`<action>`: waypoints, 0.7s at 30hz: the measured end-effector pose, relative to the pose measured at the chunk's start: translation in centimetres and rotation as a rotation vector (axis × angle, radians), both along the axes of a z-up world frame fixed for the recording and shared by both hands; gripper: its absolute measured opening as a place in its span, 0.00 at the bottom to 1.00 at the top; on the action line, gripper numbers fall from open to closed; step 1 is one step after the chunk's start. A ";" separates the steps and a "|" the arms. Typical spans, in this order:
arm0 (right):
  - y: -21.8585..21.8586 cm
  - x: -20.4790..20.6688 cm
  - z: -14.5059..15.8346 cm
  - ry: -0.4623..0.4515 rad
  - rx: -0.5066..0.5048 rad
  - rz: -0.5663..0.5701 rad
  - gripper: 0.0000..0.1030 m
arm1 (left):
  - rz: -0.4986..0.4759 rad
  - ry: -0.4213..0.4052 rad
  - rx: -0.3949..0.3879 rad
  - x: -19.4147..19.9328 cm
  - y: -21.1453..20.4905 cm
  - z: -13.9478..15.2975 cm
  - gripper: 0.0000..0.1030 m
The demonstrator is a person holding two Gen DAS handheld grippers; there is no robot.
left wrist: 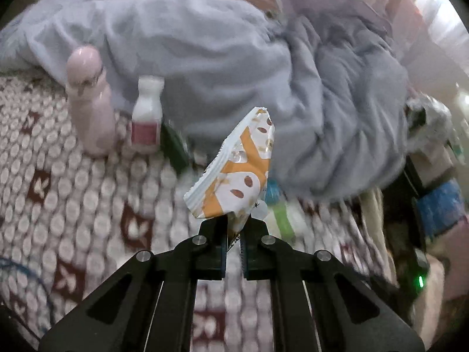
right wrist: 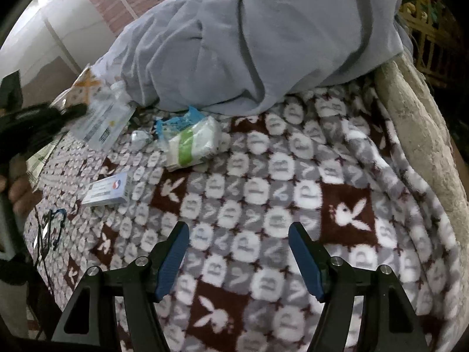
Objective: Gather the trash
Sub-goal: 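Grasp the orange-white snack wrapper with the left tool, then hold the orange-white wrapper with the left tool while the right tool approaches the white-green package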
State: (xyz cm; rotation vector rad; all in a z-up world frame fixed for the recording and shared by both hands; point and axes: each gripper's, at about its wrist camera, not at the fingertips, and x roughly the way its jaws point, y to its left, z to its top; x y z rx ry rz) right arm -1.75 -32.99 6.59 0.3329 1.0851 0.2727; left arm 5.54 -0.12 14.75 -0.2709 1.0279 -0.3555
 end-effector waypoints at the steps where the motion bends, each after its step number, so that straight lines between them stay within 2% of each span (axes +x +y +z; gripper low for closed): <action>1: 0.2 0.0 0.1 -0.002 0.001 0.005 0.66 | -0.028 0.033 0.000 -1.1 0.1 -0.3 0.04; 3: 0.8 -0.1 0.3 -0.004 0.001 0.018 0.66 | -0.072 0.085 -0.021 -3.3 0.3 -0.7 0.04; 10: 2.7 1.8 0.4 -0.008 -0.013 0.049 0.66 | -0.182 0.302 -0.067 -9.0 -0.8 -5.7 0.04; 14: 3.2 5.3 0.4 -0.027 -0.061 0.023 0.66 | -0.166 0.348 -0.028 -9.8 -0.4 -7.5 0.05; 16: 3.2 7.1 0.5 -0.039 -0.081 0.000 0.66 | -0.124 0.360 -0.009 -9.6 0.3 -8.4 0.06; 18: 3.2 9.2 0.4 -0.060 -0.114 -0.036 0.66 | -0.093 0.357 -0.014 -9.3 1.1 -8.8 0.07; 21: 3.5 11.6 -0.2 -0.072 -0.172 -0.079 0.66 | -0.073 0.329 -0.034 -9.1 1.9 -8.7 0.14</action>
